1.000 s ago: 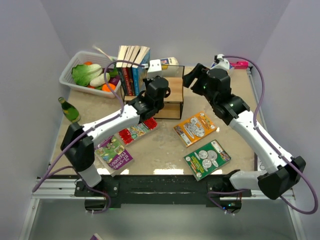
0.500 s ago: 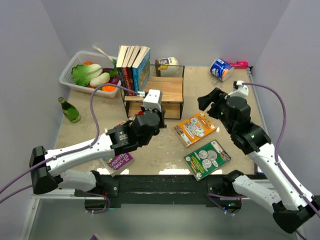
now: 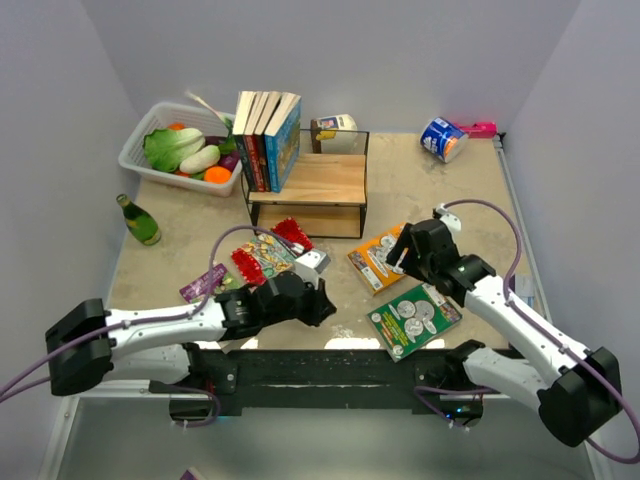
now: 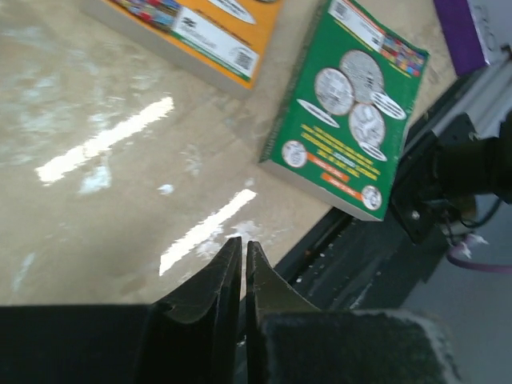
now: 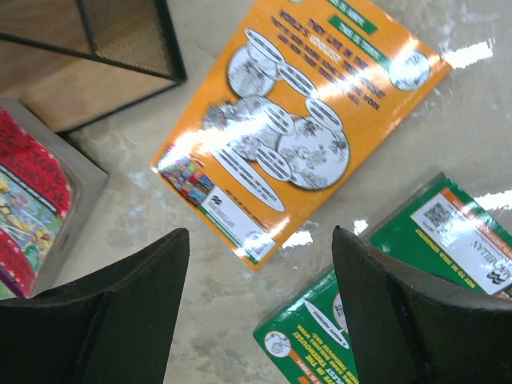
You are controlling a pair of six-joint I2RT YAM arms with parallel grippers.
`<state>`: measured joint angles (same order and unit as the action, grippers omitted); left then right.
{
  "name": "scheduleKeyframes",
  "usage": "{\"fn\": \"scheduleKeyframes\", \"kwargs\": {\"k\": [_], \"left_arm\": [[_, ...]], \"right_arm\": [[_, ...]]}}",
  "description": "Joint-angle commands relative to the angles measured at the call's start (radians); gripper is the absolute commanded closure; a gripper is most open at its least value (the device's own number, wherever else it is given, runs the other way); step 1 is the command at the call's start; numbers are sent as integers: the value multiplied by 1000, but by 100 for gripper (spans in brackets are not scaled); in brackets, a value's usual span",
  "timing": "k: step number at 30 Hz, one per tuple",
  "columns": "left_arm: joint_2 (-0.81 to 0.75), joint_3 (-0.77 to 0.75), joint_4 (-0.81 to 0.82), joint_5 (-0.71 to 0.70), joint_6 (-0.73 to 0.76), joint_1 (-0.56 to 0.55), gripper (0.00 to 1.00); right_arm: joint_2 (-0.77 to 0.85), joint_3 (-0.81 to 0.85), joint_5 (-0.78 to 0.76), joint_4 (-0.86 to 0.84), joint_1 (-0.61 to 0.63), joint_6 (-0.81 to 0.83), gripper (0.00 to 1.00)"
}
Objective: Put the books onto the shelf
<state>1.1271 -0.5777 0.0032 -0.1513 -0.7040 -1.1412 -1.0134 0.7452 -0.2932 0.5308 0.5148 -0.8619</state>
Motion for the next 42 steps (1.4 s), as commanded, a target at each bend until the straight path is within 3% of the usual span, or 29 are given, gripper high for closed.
{"fn": "scheduleKeyframes", "kwargs": {"k": [1,3,9,16,20,21,28,33,42], "left_arm": [[126,-27,214,280,27,-2,86],[163,-11,300,347,26,1,83],[212,10,417,340,-23,6,79],[267,27,448,283,-97,9,80],[131,82,410,202,-89,8,81],[100,85,391,155,-84,8,81],[-124,62,146,-97,-55,6,82],[-142,42,67,-146,-60,6,83],[-141,47,43,-113,-49,6,83]], "right_arm": [[50,-108,51,-1,-4,-84,26],[94,-135,68,-20,-6,-103,26],[128,-204,167,1,-2,-130,27],[279,-178,-81,69,-4,-223,34],[158,-67,-202,48,-4,-142,49],[113,-2,-257,75,-6,-129,60],[-124,163,-325,170,-110,-58,100],[-270,174,-264,253,-268,-14,100],[-369,70,-97,236,-286,15,100]]}}
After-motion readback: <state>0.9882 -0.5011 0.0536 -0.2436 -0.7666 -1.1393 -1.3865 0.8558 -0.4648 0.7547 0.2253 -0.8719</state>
